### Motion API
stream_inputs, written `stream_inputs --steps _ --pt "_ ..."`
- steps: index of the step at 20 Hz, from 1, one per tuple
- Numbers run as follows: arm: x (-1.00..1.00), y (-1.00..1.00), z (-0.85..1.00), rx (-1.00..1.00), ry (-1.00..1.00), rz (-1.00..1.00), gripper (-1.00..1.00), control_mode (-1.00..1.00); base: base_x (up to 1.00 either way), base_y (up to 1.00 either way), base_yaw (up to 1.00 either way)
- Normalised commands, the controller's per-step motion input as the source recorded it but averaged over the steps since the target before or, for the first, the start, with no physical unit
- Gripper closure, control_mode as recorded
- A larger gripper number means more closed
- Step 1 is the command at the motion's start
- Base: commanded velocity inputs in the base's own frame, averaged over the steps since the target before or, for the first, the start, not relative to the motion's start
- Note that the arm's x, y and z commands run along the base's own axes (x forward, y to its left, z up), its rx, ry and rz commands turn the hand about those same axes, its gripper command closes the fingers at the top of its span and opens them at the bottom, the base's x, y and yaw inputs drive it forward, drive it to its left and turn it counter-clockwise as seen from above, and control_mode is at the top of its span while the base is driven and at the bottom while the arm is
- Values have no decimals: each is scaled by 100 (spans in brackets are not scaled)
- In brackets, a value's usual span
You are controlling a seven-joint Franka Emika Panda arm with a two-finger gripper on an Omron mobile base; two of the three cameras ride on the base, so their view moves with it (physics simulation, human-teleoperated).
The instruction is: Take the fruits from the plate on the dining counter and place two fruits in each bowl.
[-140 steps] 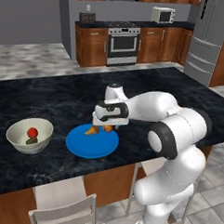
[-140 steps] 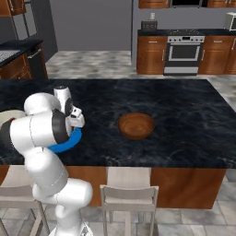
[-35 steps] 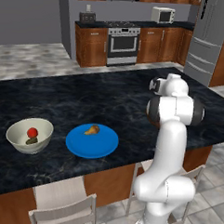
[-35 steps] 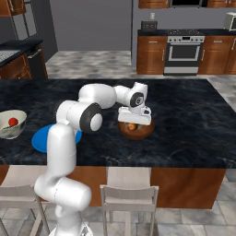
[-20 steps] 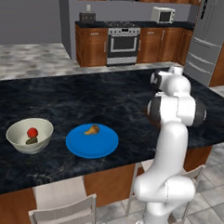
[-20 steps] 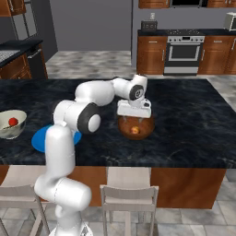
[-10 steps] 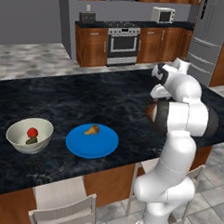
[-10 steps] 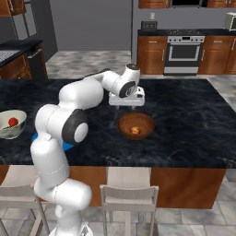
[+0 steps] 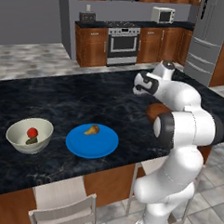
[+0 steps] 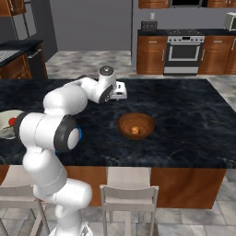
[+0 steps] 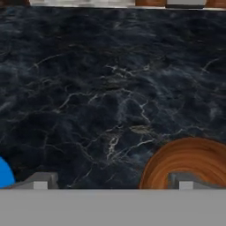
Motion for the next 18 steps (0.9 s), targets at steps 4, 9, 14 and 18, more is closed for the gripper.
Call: stream_inputs --steps 4,9,14,18 --pt "-10 21 59 1 35 6 -100 -100 0 0 0" --pt "-17 61 44 0 42 13 -100 -100 0 0 0" --pt "-48 64 11 0 25 13 -100 -100 0 0 0" --pt "-54 60 -61 0 -5 14 -100 -100 0 0 0"
